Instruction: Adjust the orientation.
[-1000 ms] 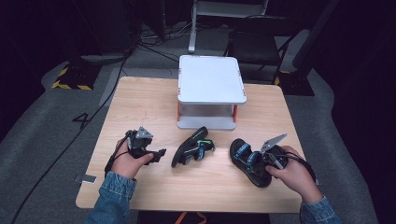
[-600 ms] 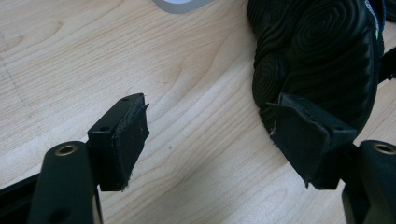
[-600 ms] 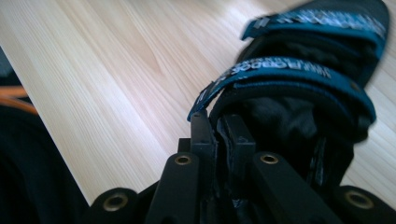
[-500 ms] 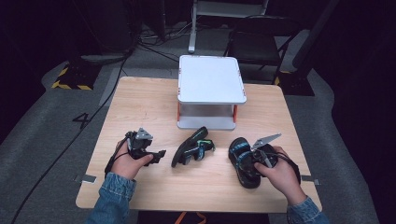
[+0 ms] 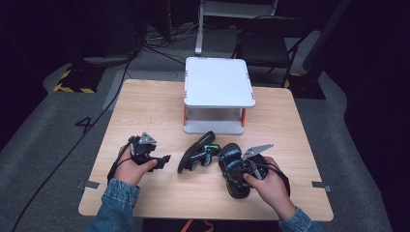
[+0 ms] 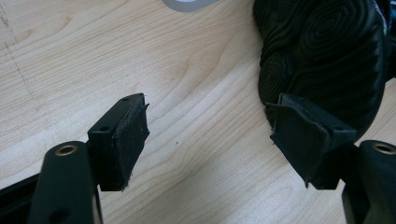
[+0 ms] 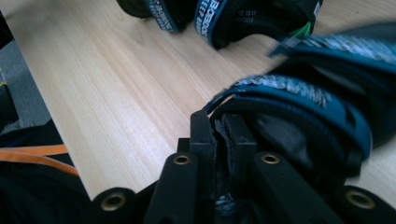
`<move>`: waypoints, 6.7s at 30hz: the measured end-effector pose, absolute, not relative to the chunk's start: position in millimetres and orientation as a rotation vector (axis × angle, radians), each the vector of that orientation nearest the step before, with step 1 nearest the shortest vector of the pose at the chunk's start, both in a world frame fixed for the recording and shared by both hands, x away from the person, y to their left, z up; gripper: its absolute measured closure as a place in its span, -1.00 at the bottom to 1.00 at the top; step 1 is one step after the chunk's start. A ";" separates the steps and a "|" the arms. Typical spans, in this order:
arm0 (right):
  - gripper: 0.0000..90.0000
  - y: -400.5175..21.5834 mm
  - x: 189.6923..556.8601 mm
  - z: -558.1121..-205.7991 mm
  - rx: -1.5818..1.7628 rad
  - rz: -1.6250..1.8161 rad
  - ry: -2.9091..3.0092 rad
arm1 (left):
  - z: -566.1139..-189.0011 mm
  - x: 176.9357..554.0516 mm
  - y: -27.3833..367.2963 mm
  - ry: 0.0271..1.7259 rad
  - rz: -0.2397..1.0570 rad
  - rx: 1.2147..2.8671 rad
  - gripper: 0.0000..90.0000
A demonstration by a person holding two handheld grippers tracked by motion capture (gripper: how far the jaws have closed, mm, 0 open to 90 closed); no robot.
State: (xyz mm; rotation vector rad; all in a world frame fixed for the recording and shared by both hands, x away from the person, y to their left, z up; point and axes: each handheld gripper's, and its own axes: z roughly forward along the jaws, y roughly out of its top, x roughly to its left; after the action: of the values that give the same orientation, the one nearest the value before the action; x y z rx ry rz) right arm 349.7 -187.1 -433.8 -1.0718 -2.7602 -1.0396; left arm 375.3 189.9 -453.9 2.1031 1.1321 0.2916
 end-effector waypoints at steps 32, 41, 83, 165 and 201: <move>-0.34 -178.5 357.8 -415.9 -0.899 -1.329 -2.913 | -449.2 382.2 203.9 1.168 0.311 2.051 -0.41; -0.47 -146.6 386.2 -419.2 -0.798 -1.214 -3.030 | -452.4 381.2 213.7 1.203 0.311 2.023 -0.41; 0.95 -107.4 393.3 -400.9 -0.447 -1.130 -3.204 | -454.7 369.3 232.2 1.250 0.315 1.986 -0.41; 0.83 -246.4 374.8 -363.1 -1.212 -1.445 -3.234 | -459.1 371.2 232.8 1.265 0.299 1.980 -0.40; 0.75 -278.0 361.9 -414.2 -1.590 -0.949 -2.967 | -462.2 376.0 230.4 1.257 0.283 1.991 -0.41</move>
State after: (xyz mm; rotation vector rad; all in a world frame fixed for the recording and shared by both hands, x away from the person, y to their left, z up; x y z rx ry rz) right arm 361.9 -278.0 -414.2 -1.5905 -2.9665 -0.9490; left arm 376.0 230.4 -462.2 1.9909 1.2569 0.2833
